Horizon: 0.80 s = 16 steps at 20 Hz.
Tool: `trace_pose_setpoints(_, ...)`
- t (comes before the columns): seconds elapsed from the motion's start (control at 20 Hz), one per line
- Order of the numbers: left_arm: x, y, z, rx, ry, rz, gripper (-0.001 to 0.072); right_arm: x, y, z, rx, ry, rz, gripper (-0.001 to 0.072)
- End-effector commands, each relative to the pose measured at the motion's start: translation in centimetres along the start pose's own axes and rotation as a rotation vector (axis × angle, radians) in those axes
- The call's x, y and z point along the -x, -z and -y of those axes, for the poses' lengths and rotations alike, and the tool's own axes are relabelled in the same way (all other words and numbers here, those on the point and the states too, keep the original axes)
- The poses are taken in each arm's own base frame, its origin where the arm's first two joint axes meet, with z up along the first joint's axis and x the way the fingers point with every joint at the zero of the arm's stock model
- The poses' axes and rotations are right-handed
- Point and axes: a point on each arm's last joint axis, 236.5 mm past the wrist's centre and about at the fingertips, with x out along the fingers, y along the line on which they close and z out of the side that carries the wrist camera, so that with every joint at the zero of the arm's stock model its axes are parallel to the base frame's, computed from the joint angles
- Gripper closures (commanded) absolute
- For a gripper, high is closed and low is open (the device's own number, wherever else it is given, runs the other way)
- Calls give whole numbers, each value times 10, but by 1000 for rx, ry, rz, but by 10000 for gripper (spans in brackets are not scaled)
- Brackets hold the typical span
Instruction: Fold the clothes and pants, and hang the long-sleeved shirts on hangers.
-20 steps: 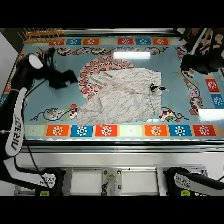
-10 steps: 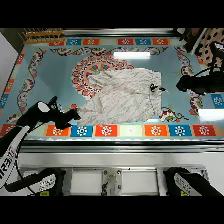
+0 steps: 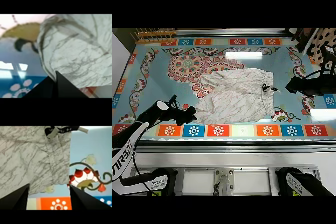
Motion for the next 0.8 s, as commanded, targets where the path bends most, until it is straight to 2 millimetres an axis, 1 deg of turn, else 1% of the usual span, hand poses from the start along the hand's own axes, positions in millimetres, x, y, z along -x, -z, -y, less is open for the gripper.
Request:
trace_pose_setpoints(0.0, 6, -5, 13, -88, 12, 15, 699, -15, 21, 31, -55, 54, -63, 184)
trace_pose_setpoints(0.05, 12, -10, 11, -111, -3, 35, 698, -25, 38, 50, -101, 77, -106, 184)
trace_pose_setpoints(0.15, 23, -15, 4, -146, -32, 62, 698, -50, 81, 85, -242, 109, -213, 183)
trace_pose_setpoints(0.2, 25, -15, 3, -157, -41, 62, 698, -66, 102, 96, -348, 100, -254, 183)
trace_pose_setpoints(0.25, 26, -14, 1, -168, -49, 63, 698, -82, 118, 100, -452, 66, -274, 182)
trace_pose_setpoints(0.3, 26, -14, 1, -173, -48, 62, 698, -99, 127, 100, -543, 25, -276, 182)
trace_pose_setpoints(0.4, 24, -11, 4, -186, -48, 57, 698, -132, 133, 94, -714, -50, -247, 175)
trace_pose_setpoints(0.45, 23, -10, 6, -191, -48, 55, 698, -146, 133, 89, -774, -78, -229, 139)
trace_pose_setpoints(0.5, 23, -9, 7, -195, -48, 52, 698, -160, 130, 83, -804, -107, -209, 3)
trace_pose_setpoints(0.6, 20, -4, 10, -212, -49, 43, 698, -182, 126, 64, -820, -154, -200, -6)
trace_pose_setpoints(0.7, 18, -1, 13, -222, -49, 38, 698, -198, 124, 46, -816, -173, -189, -4)
trace_pose_setpoints(0.75, 18, 0, 13, -225, -49, 36, 699, -204, 124, 40, -798, -166, -179, -4)
